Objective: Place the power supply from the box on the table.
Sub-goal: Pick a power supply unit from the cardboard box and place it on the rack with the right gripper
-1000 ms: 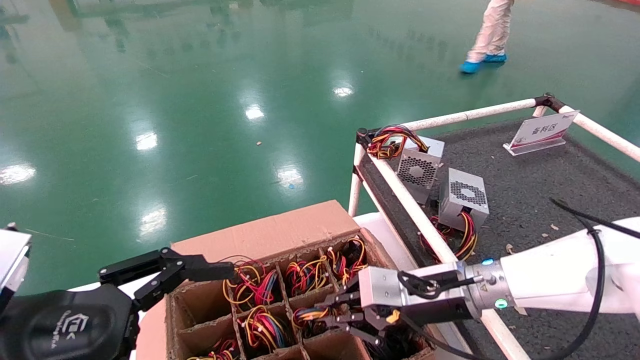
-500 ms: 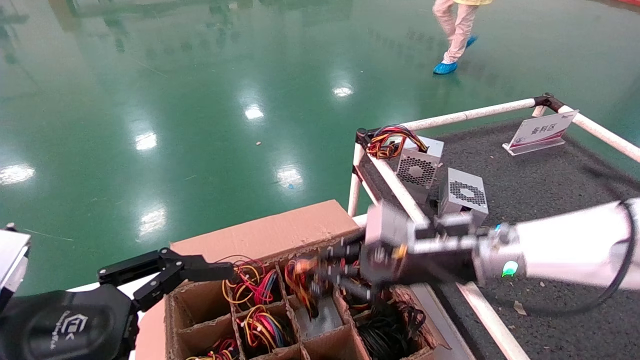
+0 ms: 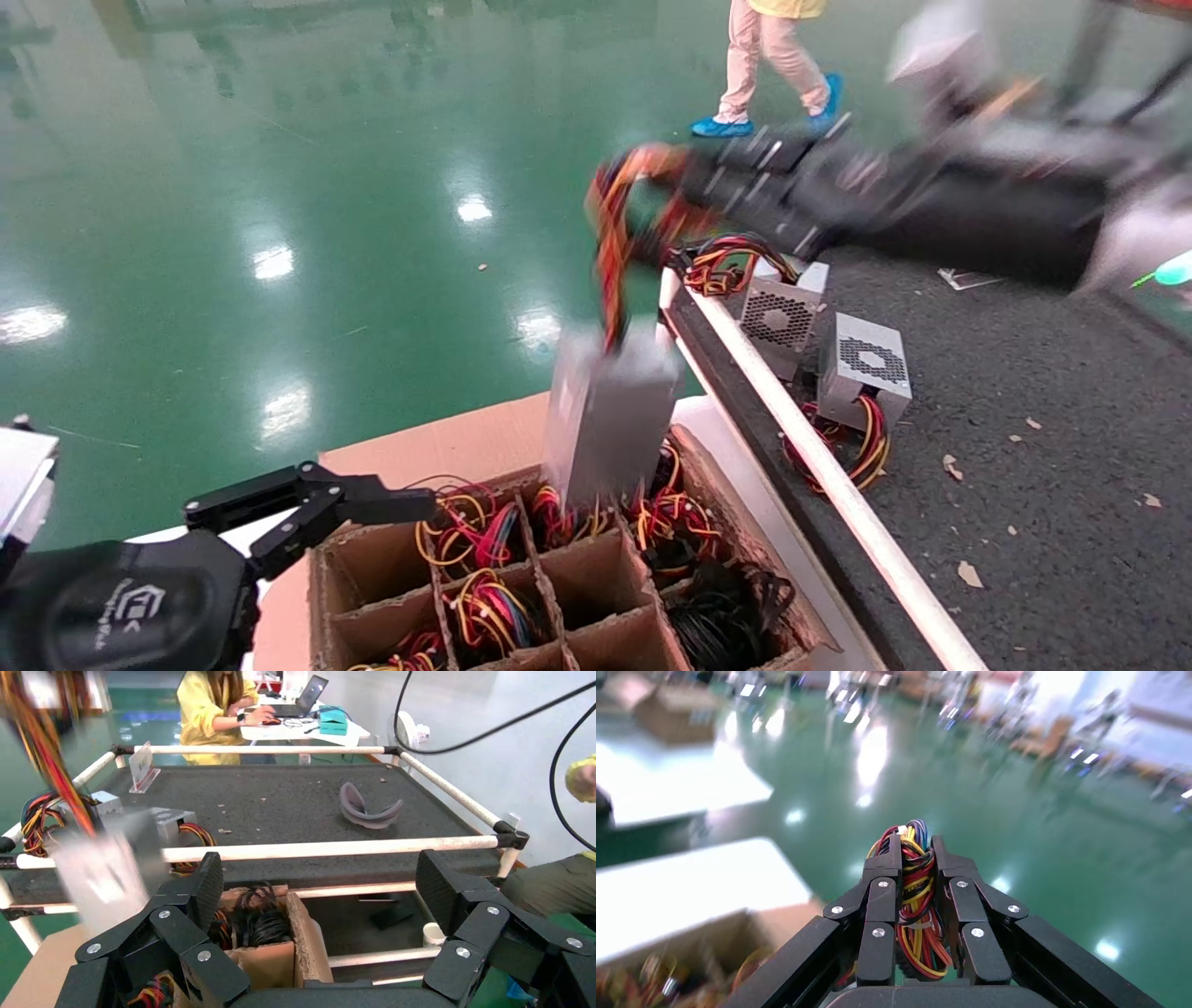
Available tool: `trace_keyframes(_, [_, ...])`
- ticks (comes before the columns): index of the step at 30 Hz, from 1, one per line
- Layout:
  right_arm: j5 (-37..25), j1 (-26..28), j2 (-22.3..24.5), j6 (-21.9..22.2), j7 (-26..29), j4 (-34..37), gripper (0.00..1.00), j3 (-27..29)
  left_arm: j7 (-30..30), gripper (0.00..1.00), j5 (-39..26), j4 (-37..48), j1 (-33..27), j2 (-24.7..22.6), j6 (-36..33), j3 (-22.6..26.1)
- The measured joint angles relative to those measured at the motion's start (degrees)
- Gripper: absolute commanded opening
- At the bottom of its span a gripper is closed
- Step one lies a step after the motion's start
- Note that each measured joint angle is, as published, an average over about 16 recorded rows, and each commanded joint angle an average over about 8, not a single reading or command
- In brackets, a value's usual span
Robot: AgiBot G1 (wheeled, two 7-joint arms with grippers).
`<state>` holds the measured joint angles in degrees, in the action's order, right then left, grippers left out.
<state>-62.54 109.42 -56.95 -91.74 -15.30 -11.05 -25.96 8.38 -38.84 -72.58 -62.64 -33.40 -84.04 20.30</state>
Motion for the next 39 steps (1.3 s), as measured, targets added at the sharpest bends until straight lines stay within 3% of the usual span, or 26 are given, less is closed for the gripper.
trace_keyframes(10, [8.1, 3.7, 13.1, 0.5, 11.2, -8.1, 0.00, 1.1, 0.0, 1.00, 0.0, 0.0, 0.0, 0.0, 0.0, 0.0])
trace_keyframes(21, [10.2, 2.0, 24.7, 0.6, 13.7, -9.1, 0.00, -1.4, 0.0, 1.00, 0.0, 0.0, 0.0, 0.0, 0.0, 0.0])
trace_keyframes(29, [11.6, -4.6, 28.1, 0.6, 12.2, -8.5, 0.00, -4.3, 0.0, 1.00, 0.0, 0.0, 0.0, 0.0, 0.0, 0.0])
trace_keyframes(39, [14.0, -10.7, 27.2, 1.1, 8.3, -5.1, 0.00, -6.6, 0.0, 1.00, 0.0, 0.0, 0.0, 0.0, 0.0, 0.0])
